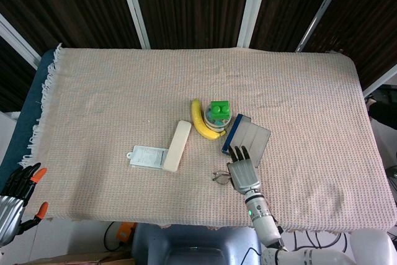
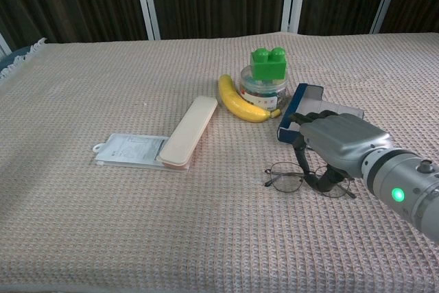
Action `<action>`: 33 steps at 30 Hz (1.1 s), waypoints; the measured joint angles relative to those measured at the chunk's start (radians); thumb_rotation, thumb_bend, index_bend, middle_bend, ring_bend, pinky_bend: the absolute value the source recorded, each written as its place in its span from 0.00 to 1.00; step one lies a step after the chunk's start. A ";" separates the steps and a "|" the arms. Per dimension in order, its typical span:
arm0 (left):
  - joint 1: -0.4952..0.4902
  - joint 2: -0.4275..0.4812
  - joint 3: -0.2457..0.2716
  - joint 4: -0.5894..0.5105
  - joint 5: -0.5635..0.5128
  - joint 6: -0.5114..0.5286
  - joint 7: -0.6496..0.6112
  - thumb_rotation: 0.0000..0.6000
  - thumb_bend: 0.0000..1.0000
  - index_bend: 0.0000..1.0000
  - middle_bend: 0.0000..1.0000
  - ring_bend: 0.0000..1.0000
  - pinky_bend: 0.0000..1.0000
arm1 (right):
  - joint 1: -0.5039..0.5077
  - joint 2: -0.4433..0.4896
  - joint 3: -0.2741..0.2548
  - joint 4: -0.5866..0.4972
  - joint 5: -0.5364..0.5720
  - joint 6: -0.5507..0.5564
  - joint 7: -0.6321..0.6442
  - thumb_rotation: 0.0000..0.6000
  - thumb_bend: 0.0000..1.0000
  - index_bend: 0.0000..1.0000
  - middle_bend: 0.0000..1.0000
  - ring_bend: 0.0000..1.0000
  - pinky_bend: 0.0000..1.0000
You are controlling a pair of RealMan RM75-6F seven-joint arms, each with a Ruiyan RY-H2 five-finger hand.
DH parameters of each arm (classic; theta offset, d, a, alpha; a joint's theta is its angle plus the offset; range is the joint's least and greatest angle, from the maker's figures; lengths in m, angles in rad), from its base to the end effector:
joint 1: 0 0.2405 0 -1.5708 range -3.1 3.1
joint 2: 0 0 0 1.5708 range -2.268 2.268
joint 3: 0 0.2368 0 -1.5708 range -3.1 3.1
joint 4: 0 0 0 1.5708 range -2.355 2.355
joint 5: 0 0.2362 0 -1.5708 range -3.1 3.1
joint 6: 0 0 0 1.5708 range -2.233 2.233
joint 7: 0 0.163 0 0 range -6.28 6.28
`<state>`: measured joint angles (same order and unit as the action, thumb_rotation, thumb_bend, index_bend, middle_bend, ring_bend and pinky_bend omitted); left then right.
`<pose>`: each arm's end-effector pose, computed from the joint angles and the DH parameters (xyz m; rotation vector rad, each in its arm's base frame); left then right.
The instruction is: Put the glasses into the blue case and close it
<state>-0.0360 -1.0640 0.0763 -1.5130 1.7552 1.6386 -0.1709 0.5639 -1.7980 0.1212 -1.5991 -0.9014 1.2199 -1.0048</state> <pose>-0.3026 0.1531 0.1392 -1.5663 -0.8628 -1.0299 -0.1307 -0.2658 -0.1033 1.8262 -0.8509 0.5547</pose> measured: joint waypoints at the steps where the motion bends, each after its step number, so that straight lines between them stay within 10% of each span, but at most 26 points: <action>1: 0.000 0.000 0.000 0.000 0.000 0.001 -0.001 1.00 0.41 0.00 0.00 0.00 0.02 | 0.001 0.001 -0.001 0.000 0.000 0.001 0.001 1.00 0.53 0.71 0.12 0.00 0.00; 23: 0.007 -0.018 0.001 -0.001 -0.013 -0.007 0.044 1.00 0.41 0.00 0.00 0.00 0.02 | -0.021 0.249 -0.135 0.038 -0.330 0.077 0.086 1.00 0.55 0.73 0.14 0.00 0.00; 33: -0.001 -0.032 -0.011 -0.024 -0.044 -0.042 0.097 1.00 0.41 0.00 0.00 0.00 0.02 | 0.012 0.288 -0.088 0.250 -0.333 -0.017 0.173 1.00 0.55 0.73 0.14 0.00 0.00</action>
<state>-0.0367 -1.0957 0.0654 -1.5365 1.7111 1.5968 -0.0742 0.5758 -1.5102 0.0329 -1.3496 -1.2342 1.2026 -0.8314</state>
